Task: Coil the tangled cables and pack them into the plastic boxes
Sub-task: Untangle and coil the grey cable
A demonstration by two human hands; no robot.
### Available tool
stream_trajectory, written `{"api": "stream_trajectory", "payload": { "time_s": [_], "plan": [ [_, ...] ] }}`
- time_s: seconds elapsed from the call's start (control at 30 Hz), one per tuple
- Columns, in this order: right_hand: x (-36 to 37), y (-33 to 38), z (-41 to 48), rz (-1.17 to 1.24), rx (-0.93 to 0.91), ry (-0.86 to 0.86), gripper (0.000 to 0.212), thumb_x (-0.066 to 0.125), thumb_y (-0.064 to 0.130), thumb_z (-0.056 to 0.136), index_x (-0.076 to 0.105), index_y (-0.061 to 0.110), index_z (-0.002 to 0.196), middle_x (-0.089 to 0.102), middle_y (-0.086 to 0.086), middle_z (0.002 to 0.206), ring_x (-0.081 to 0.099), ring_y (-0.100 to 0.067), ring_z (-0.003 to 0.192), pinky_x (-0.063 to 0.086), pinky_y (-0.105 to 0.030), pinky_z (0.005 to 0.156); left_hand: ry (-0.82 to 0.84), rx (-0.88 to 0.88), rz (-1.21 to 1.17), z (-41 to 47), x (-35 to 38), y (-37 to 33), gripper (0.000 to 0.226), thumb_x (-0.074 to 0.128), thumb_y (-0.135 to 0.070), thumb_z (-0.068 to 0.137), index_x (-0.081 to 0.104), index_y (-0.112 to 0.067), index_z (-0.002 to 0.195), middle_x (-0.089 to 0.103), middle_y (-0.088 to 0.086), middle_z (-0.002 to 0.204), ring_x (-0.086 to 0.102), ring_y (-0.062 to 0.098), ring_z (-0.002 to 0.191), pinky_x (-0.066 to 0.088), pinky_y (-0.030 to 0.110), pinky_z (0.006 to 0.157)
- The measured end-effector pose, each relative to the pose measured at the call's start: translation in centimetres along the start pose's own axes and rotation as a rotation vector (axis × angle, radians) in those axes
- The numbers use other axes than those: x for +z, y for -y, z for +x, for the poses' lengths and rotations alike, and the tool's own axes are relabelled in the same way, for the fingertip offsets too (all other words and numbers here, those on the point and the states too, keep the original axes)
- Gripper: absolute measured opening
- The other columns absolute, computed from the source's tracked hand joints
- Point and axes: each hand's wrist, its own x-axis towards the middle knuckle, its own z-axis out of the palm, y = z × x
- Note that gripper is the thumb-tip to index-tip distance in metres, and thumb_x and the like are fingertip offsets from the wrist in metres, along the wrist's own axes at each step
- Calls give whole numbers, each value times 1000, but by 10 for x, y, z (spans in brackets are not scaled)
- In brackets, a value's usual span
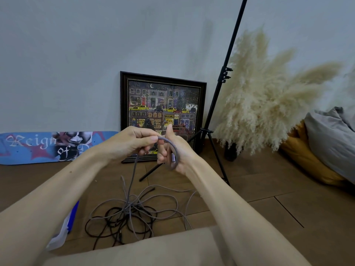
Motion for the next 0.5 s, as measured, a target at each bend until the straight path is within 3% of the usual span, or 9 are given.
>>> {"api": "stream_trajectory", "payload": {
  "time_s": [0.07, 0.1, 0.23, 0.37, 0.5],
  "plan": [
    [1, -3, 2, 19, 6, 16, 61, 27, 56, 98, 54, 1, 91, 47, -3, 41, 50, -15, 35, 47, -24, 41, -101, -16, -9, 2, 6, -2, 19, 58, -26, 88, 75, -20, 90, 48, -3, 57, 40, 6, 53, 36, 12, 48],
    [2, -4, 3, 30, 8, 21, 62, 26, 56, 97, 54, 2, 88, 46, -3, 40, 50, -15, 34, 47, -23, 41, -160, -22, -38, 4, 7, 0, 22, 54, -19, 91, 76, -21, 87, 47, -3, 55, 39, 6, 51, 36, 12, 47],
    [7, -3, 0, 59, 18, 38, 62, 23, 58, 97, 53, 7, 76, 40, -1, 37, 43, -13, 31, 41, -20, 38, -382, -90, -149, 7, 7, 5, 21, 51, -15, 95, 70, -14, 89, 45, -4, 55, 39, 8, 53, 34, 14, 44],
    [9, -6, -1, 145, 49, 97, 63, 22, 59, 97, 54, 8, 76, 32, 2, 33, 30, -9, 25, 29, -15, 32, -387, -147, -211, 7, 8, 4, 18, 52, -15, 94, 69, -9, 95, 47, -2, 61, 43, 7, 55, 36, 16, 43],
    [5, -8, 2, 314, 143, 263, 74, 19, 64, 94, 58, 7, 68, 27, 5, 31, 23, -3, 21, 19, -11, 27, -398, -220, -210, 6, 7, 4, 16, 56, -17, 92, 71, -12, 92, 53, -3, 63, 45, 7, 58, 36, 17, 43]
  ]
}}
